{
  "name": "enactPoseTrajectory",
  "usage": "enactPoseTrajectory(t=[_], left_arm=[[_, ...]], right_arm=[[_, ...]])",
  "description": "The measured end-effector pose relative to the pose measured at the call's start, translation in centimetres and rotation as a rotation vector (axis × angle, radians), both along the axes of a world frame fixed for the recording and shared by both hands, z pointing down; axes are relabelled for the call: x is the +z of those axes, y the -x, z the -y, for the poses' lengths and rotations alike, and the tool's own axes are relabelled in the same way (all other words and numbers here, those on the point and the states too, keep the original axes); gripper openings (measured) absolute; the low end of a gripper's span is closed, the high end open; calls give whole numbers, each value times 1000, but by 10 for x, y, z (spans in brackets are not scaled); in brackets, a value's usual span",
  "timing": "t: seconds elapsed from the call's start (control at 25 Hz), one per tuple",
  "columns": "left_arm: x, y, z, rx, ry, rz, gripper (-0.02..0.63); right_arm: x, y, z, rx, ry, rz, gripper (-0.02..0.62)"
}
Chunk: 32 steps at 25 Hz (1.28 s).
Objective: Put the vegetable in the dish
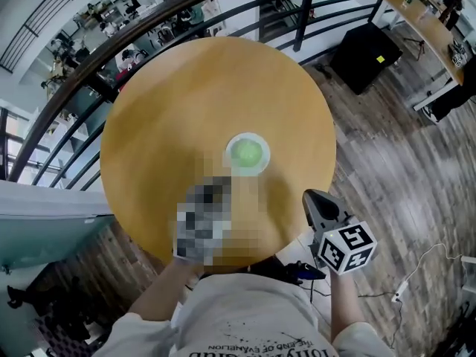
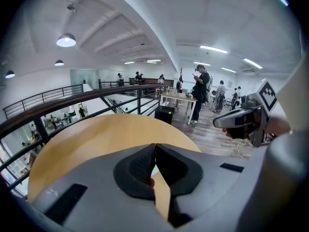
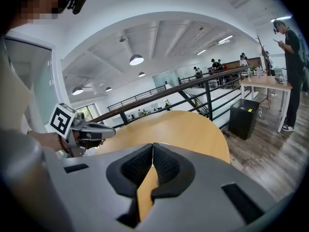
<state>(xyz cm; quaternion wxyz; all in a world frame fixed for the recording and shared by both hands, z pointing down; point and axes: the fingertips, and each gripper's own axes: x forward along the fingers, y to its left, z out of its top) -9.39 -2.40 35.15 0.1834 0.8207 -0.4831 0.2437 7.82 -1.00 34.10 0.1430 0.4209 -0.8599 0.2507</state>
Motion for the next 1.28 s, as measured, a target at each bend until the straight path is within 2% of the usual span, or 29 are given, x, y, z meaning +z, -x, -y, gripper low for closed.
enactPoseTrajectory(t=[0.28,0.52,0.76,1.28], left_arm=[[-9,19,-67,-74,49,-72,23],[-7,17,-78,-96,47,-146,23],[-18,5,-75,-50,25,-133,23],[-20,-2,-82,-47,25,-122,23]], right_arm=[[-26,21,-28,17,-51,-7,26],[-45,34,-32,-25,-96,-37,25],[-55,37,-30,-35,-119,-16,25],[-48,50,-37,-92,-109,-15,25]])
